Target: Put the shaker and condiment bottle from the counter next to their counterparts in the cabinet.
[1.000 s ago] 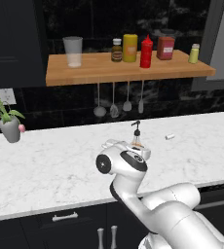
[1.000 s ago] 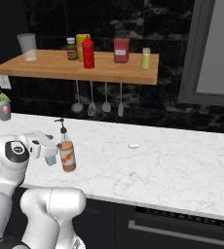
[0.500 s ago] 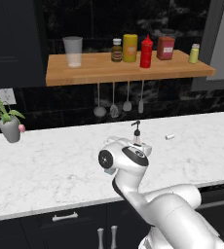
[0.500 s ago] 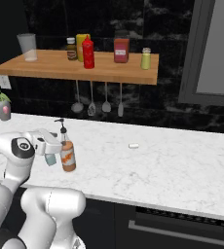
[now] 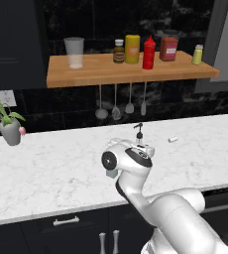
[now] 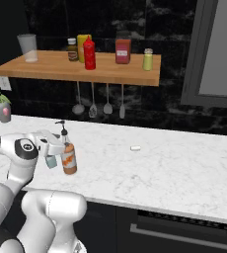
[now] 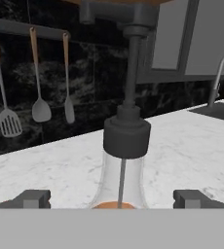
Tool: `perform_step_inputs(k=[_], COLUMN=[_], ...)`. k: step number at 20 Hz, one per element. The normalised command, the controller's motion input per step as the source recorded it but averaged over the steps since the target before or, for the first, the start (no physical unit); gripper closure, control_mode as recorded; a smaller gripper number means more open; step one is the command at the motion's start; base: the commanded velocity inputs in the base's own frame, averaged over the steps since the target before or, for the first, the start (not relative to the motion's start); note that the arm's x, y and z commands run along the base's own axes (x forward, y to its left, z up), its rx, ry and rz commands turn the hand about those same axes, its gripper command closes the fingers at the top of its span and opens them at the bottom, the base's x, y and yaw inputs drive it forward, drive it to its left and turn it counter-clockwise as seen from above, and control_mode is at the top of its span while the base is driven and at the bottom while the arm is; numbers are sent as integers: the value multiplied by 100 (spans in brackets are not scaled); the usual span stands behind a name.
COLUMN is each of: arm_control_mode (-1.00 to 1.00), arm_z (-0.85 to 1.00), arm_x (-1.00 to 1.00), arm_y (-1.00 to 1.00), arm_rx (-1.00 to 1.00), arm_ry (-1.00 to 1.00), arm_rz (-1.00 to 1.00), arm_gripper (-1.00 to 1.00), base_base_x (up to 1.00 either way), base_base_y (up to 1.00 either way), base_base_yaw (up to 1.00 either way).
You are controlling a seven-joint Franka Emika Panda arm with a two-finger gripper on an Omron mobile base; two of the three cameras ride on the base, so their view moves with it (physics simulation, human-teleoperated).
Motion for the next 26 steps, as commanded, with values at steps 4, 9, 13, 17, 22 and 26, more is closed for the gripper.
perform_step_inputs(k=[4,9,13,17,22,26], arm_control_mode=[-100,-100,-100,-100,-100,-100], arm_z=[0,0,-2,-15,-4,34], arm_x=[8,0,0,0,11,3], arm_y=[-21,-18,17,69,13,-26], arm_rx=[2,3,-1,-12,-3,0], arm_ry=[0,0,0,3,3,-2], arm_rz=[0,0,0,2,9,4], arm_gripper=[-100,-100,100,100,100,100], base_base_x=[0,0,0,0,0,0], base_base_y=[0,0,0,0,0,0], base_base_yaw=[0,0,0,0,0,0])
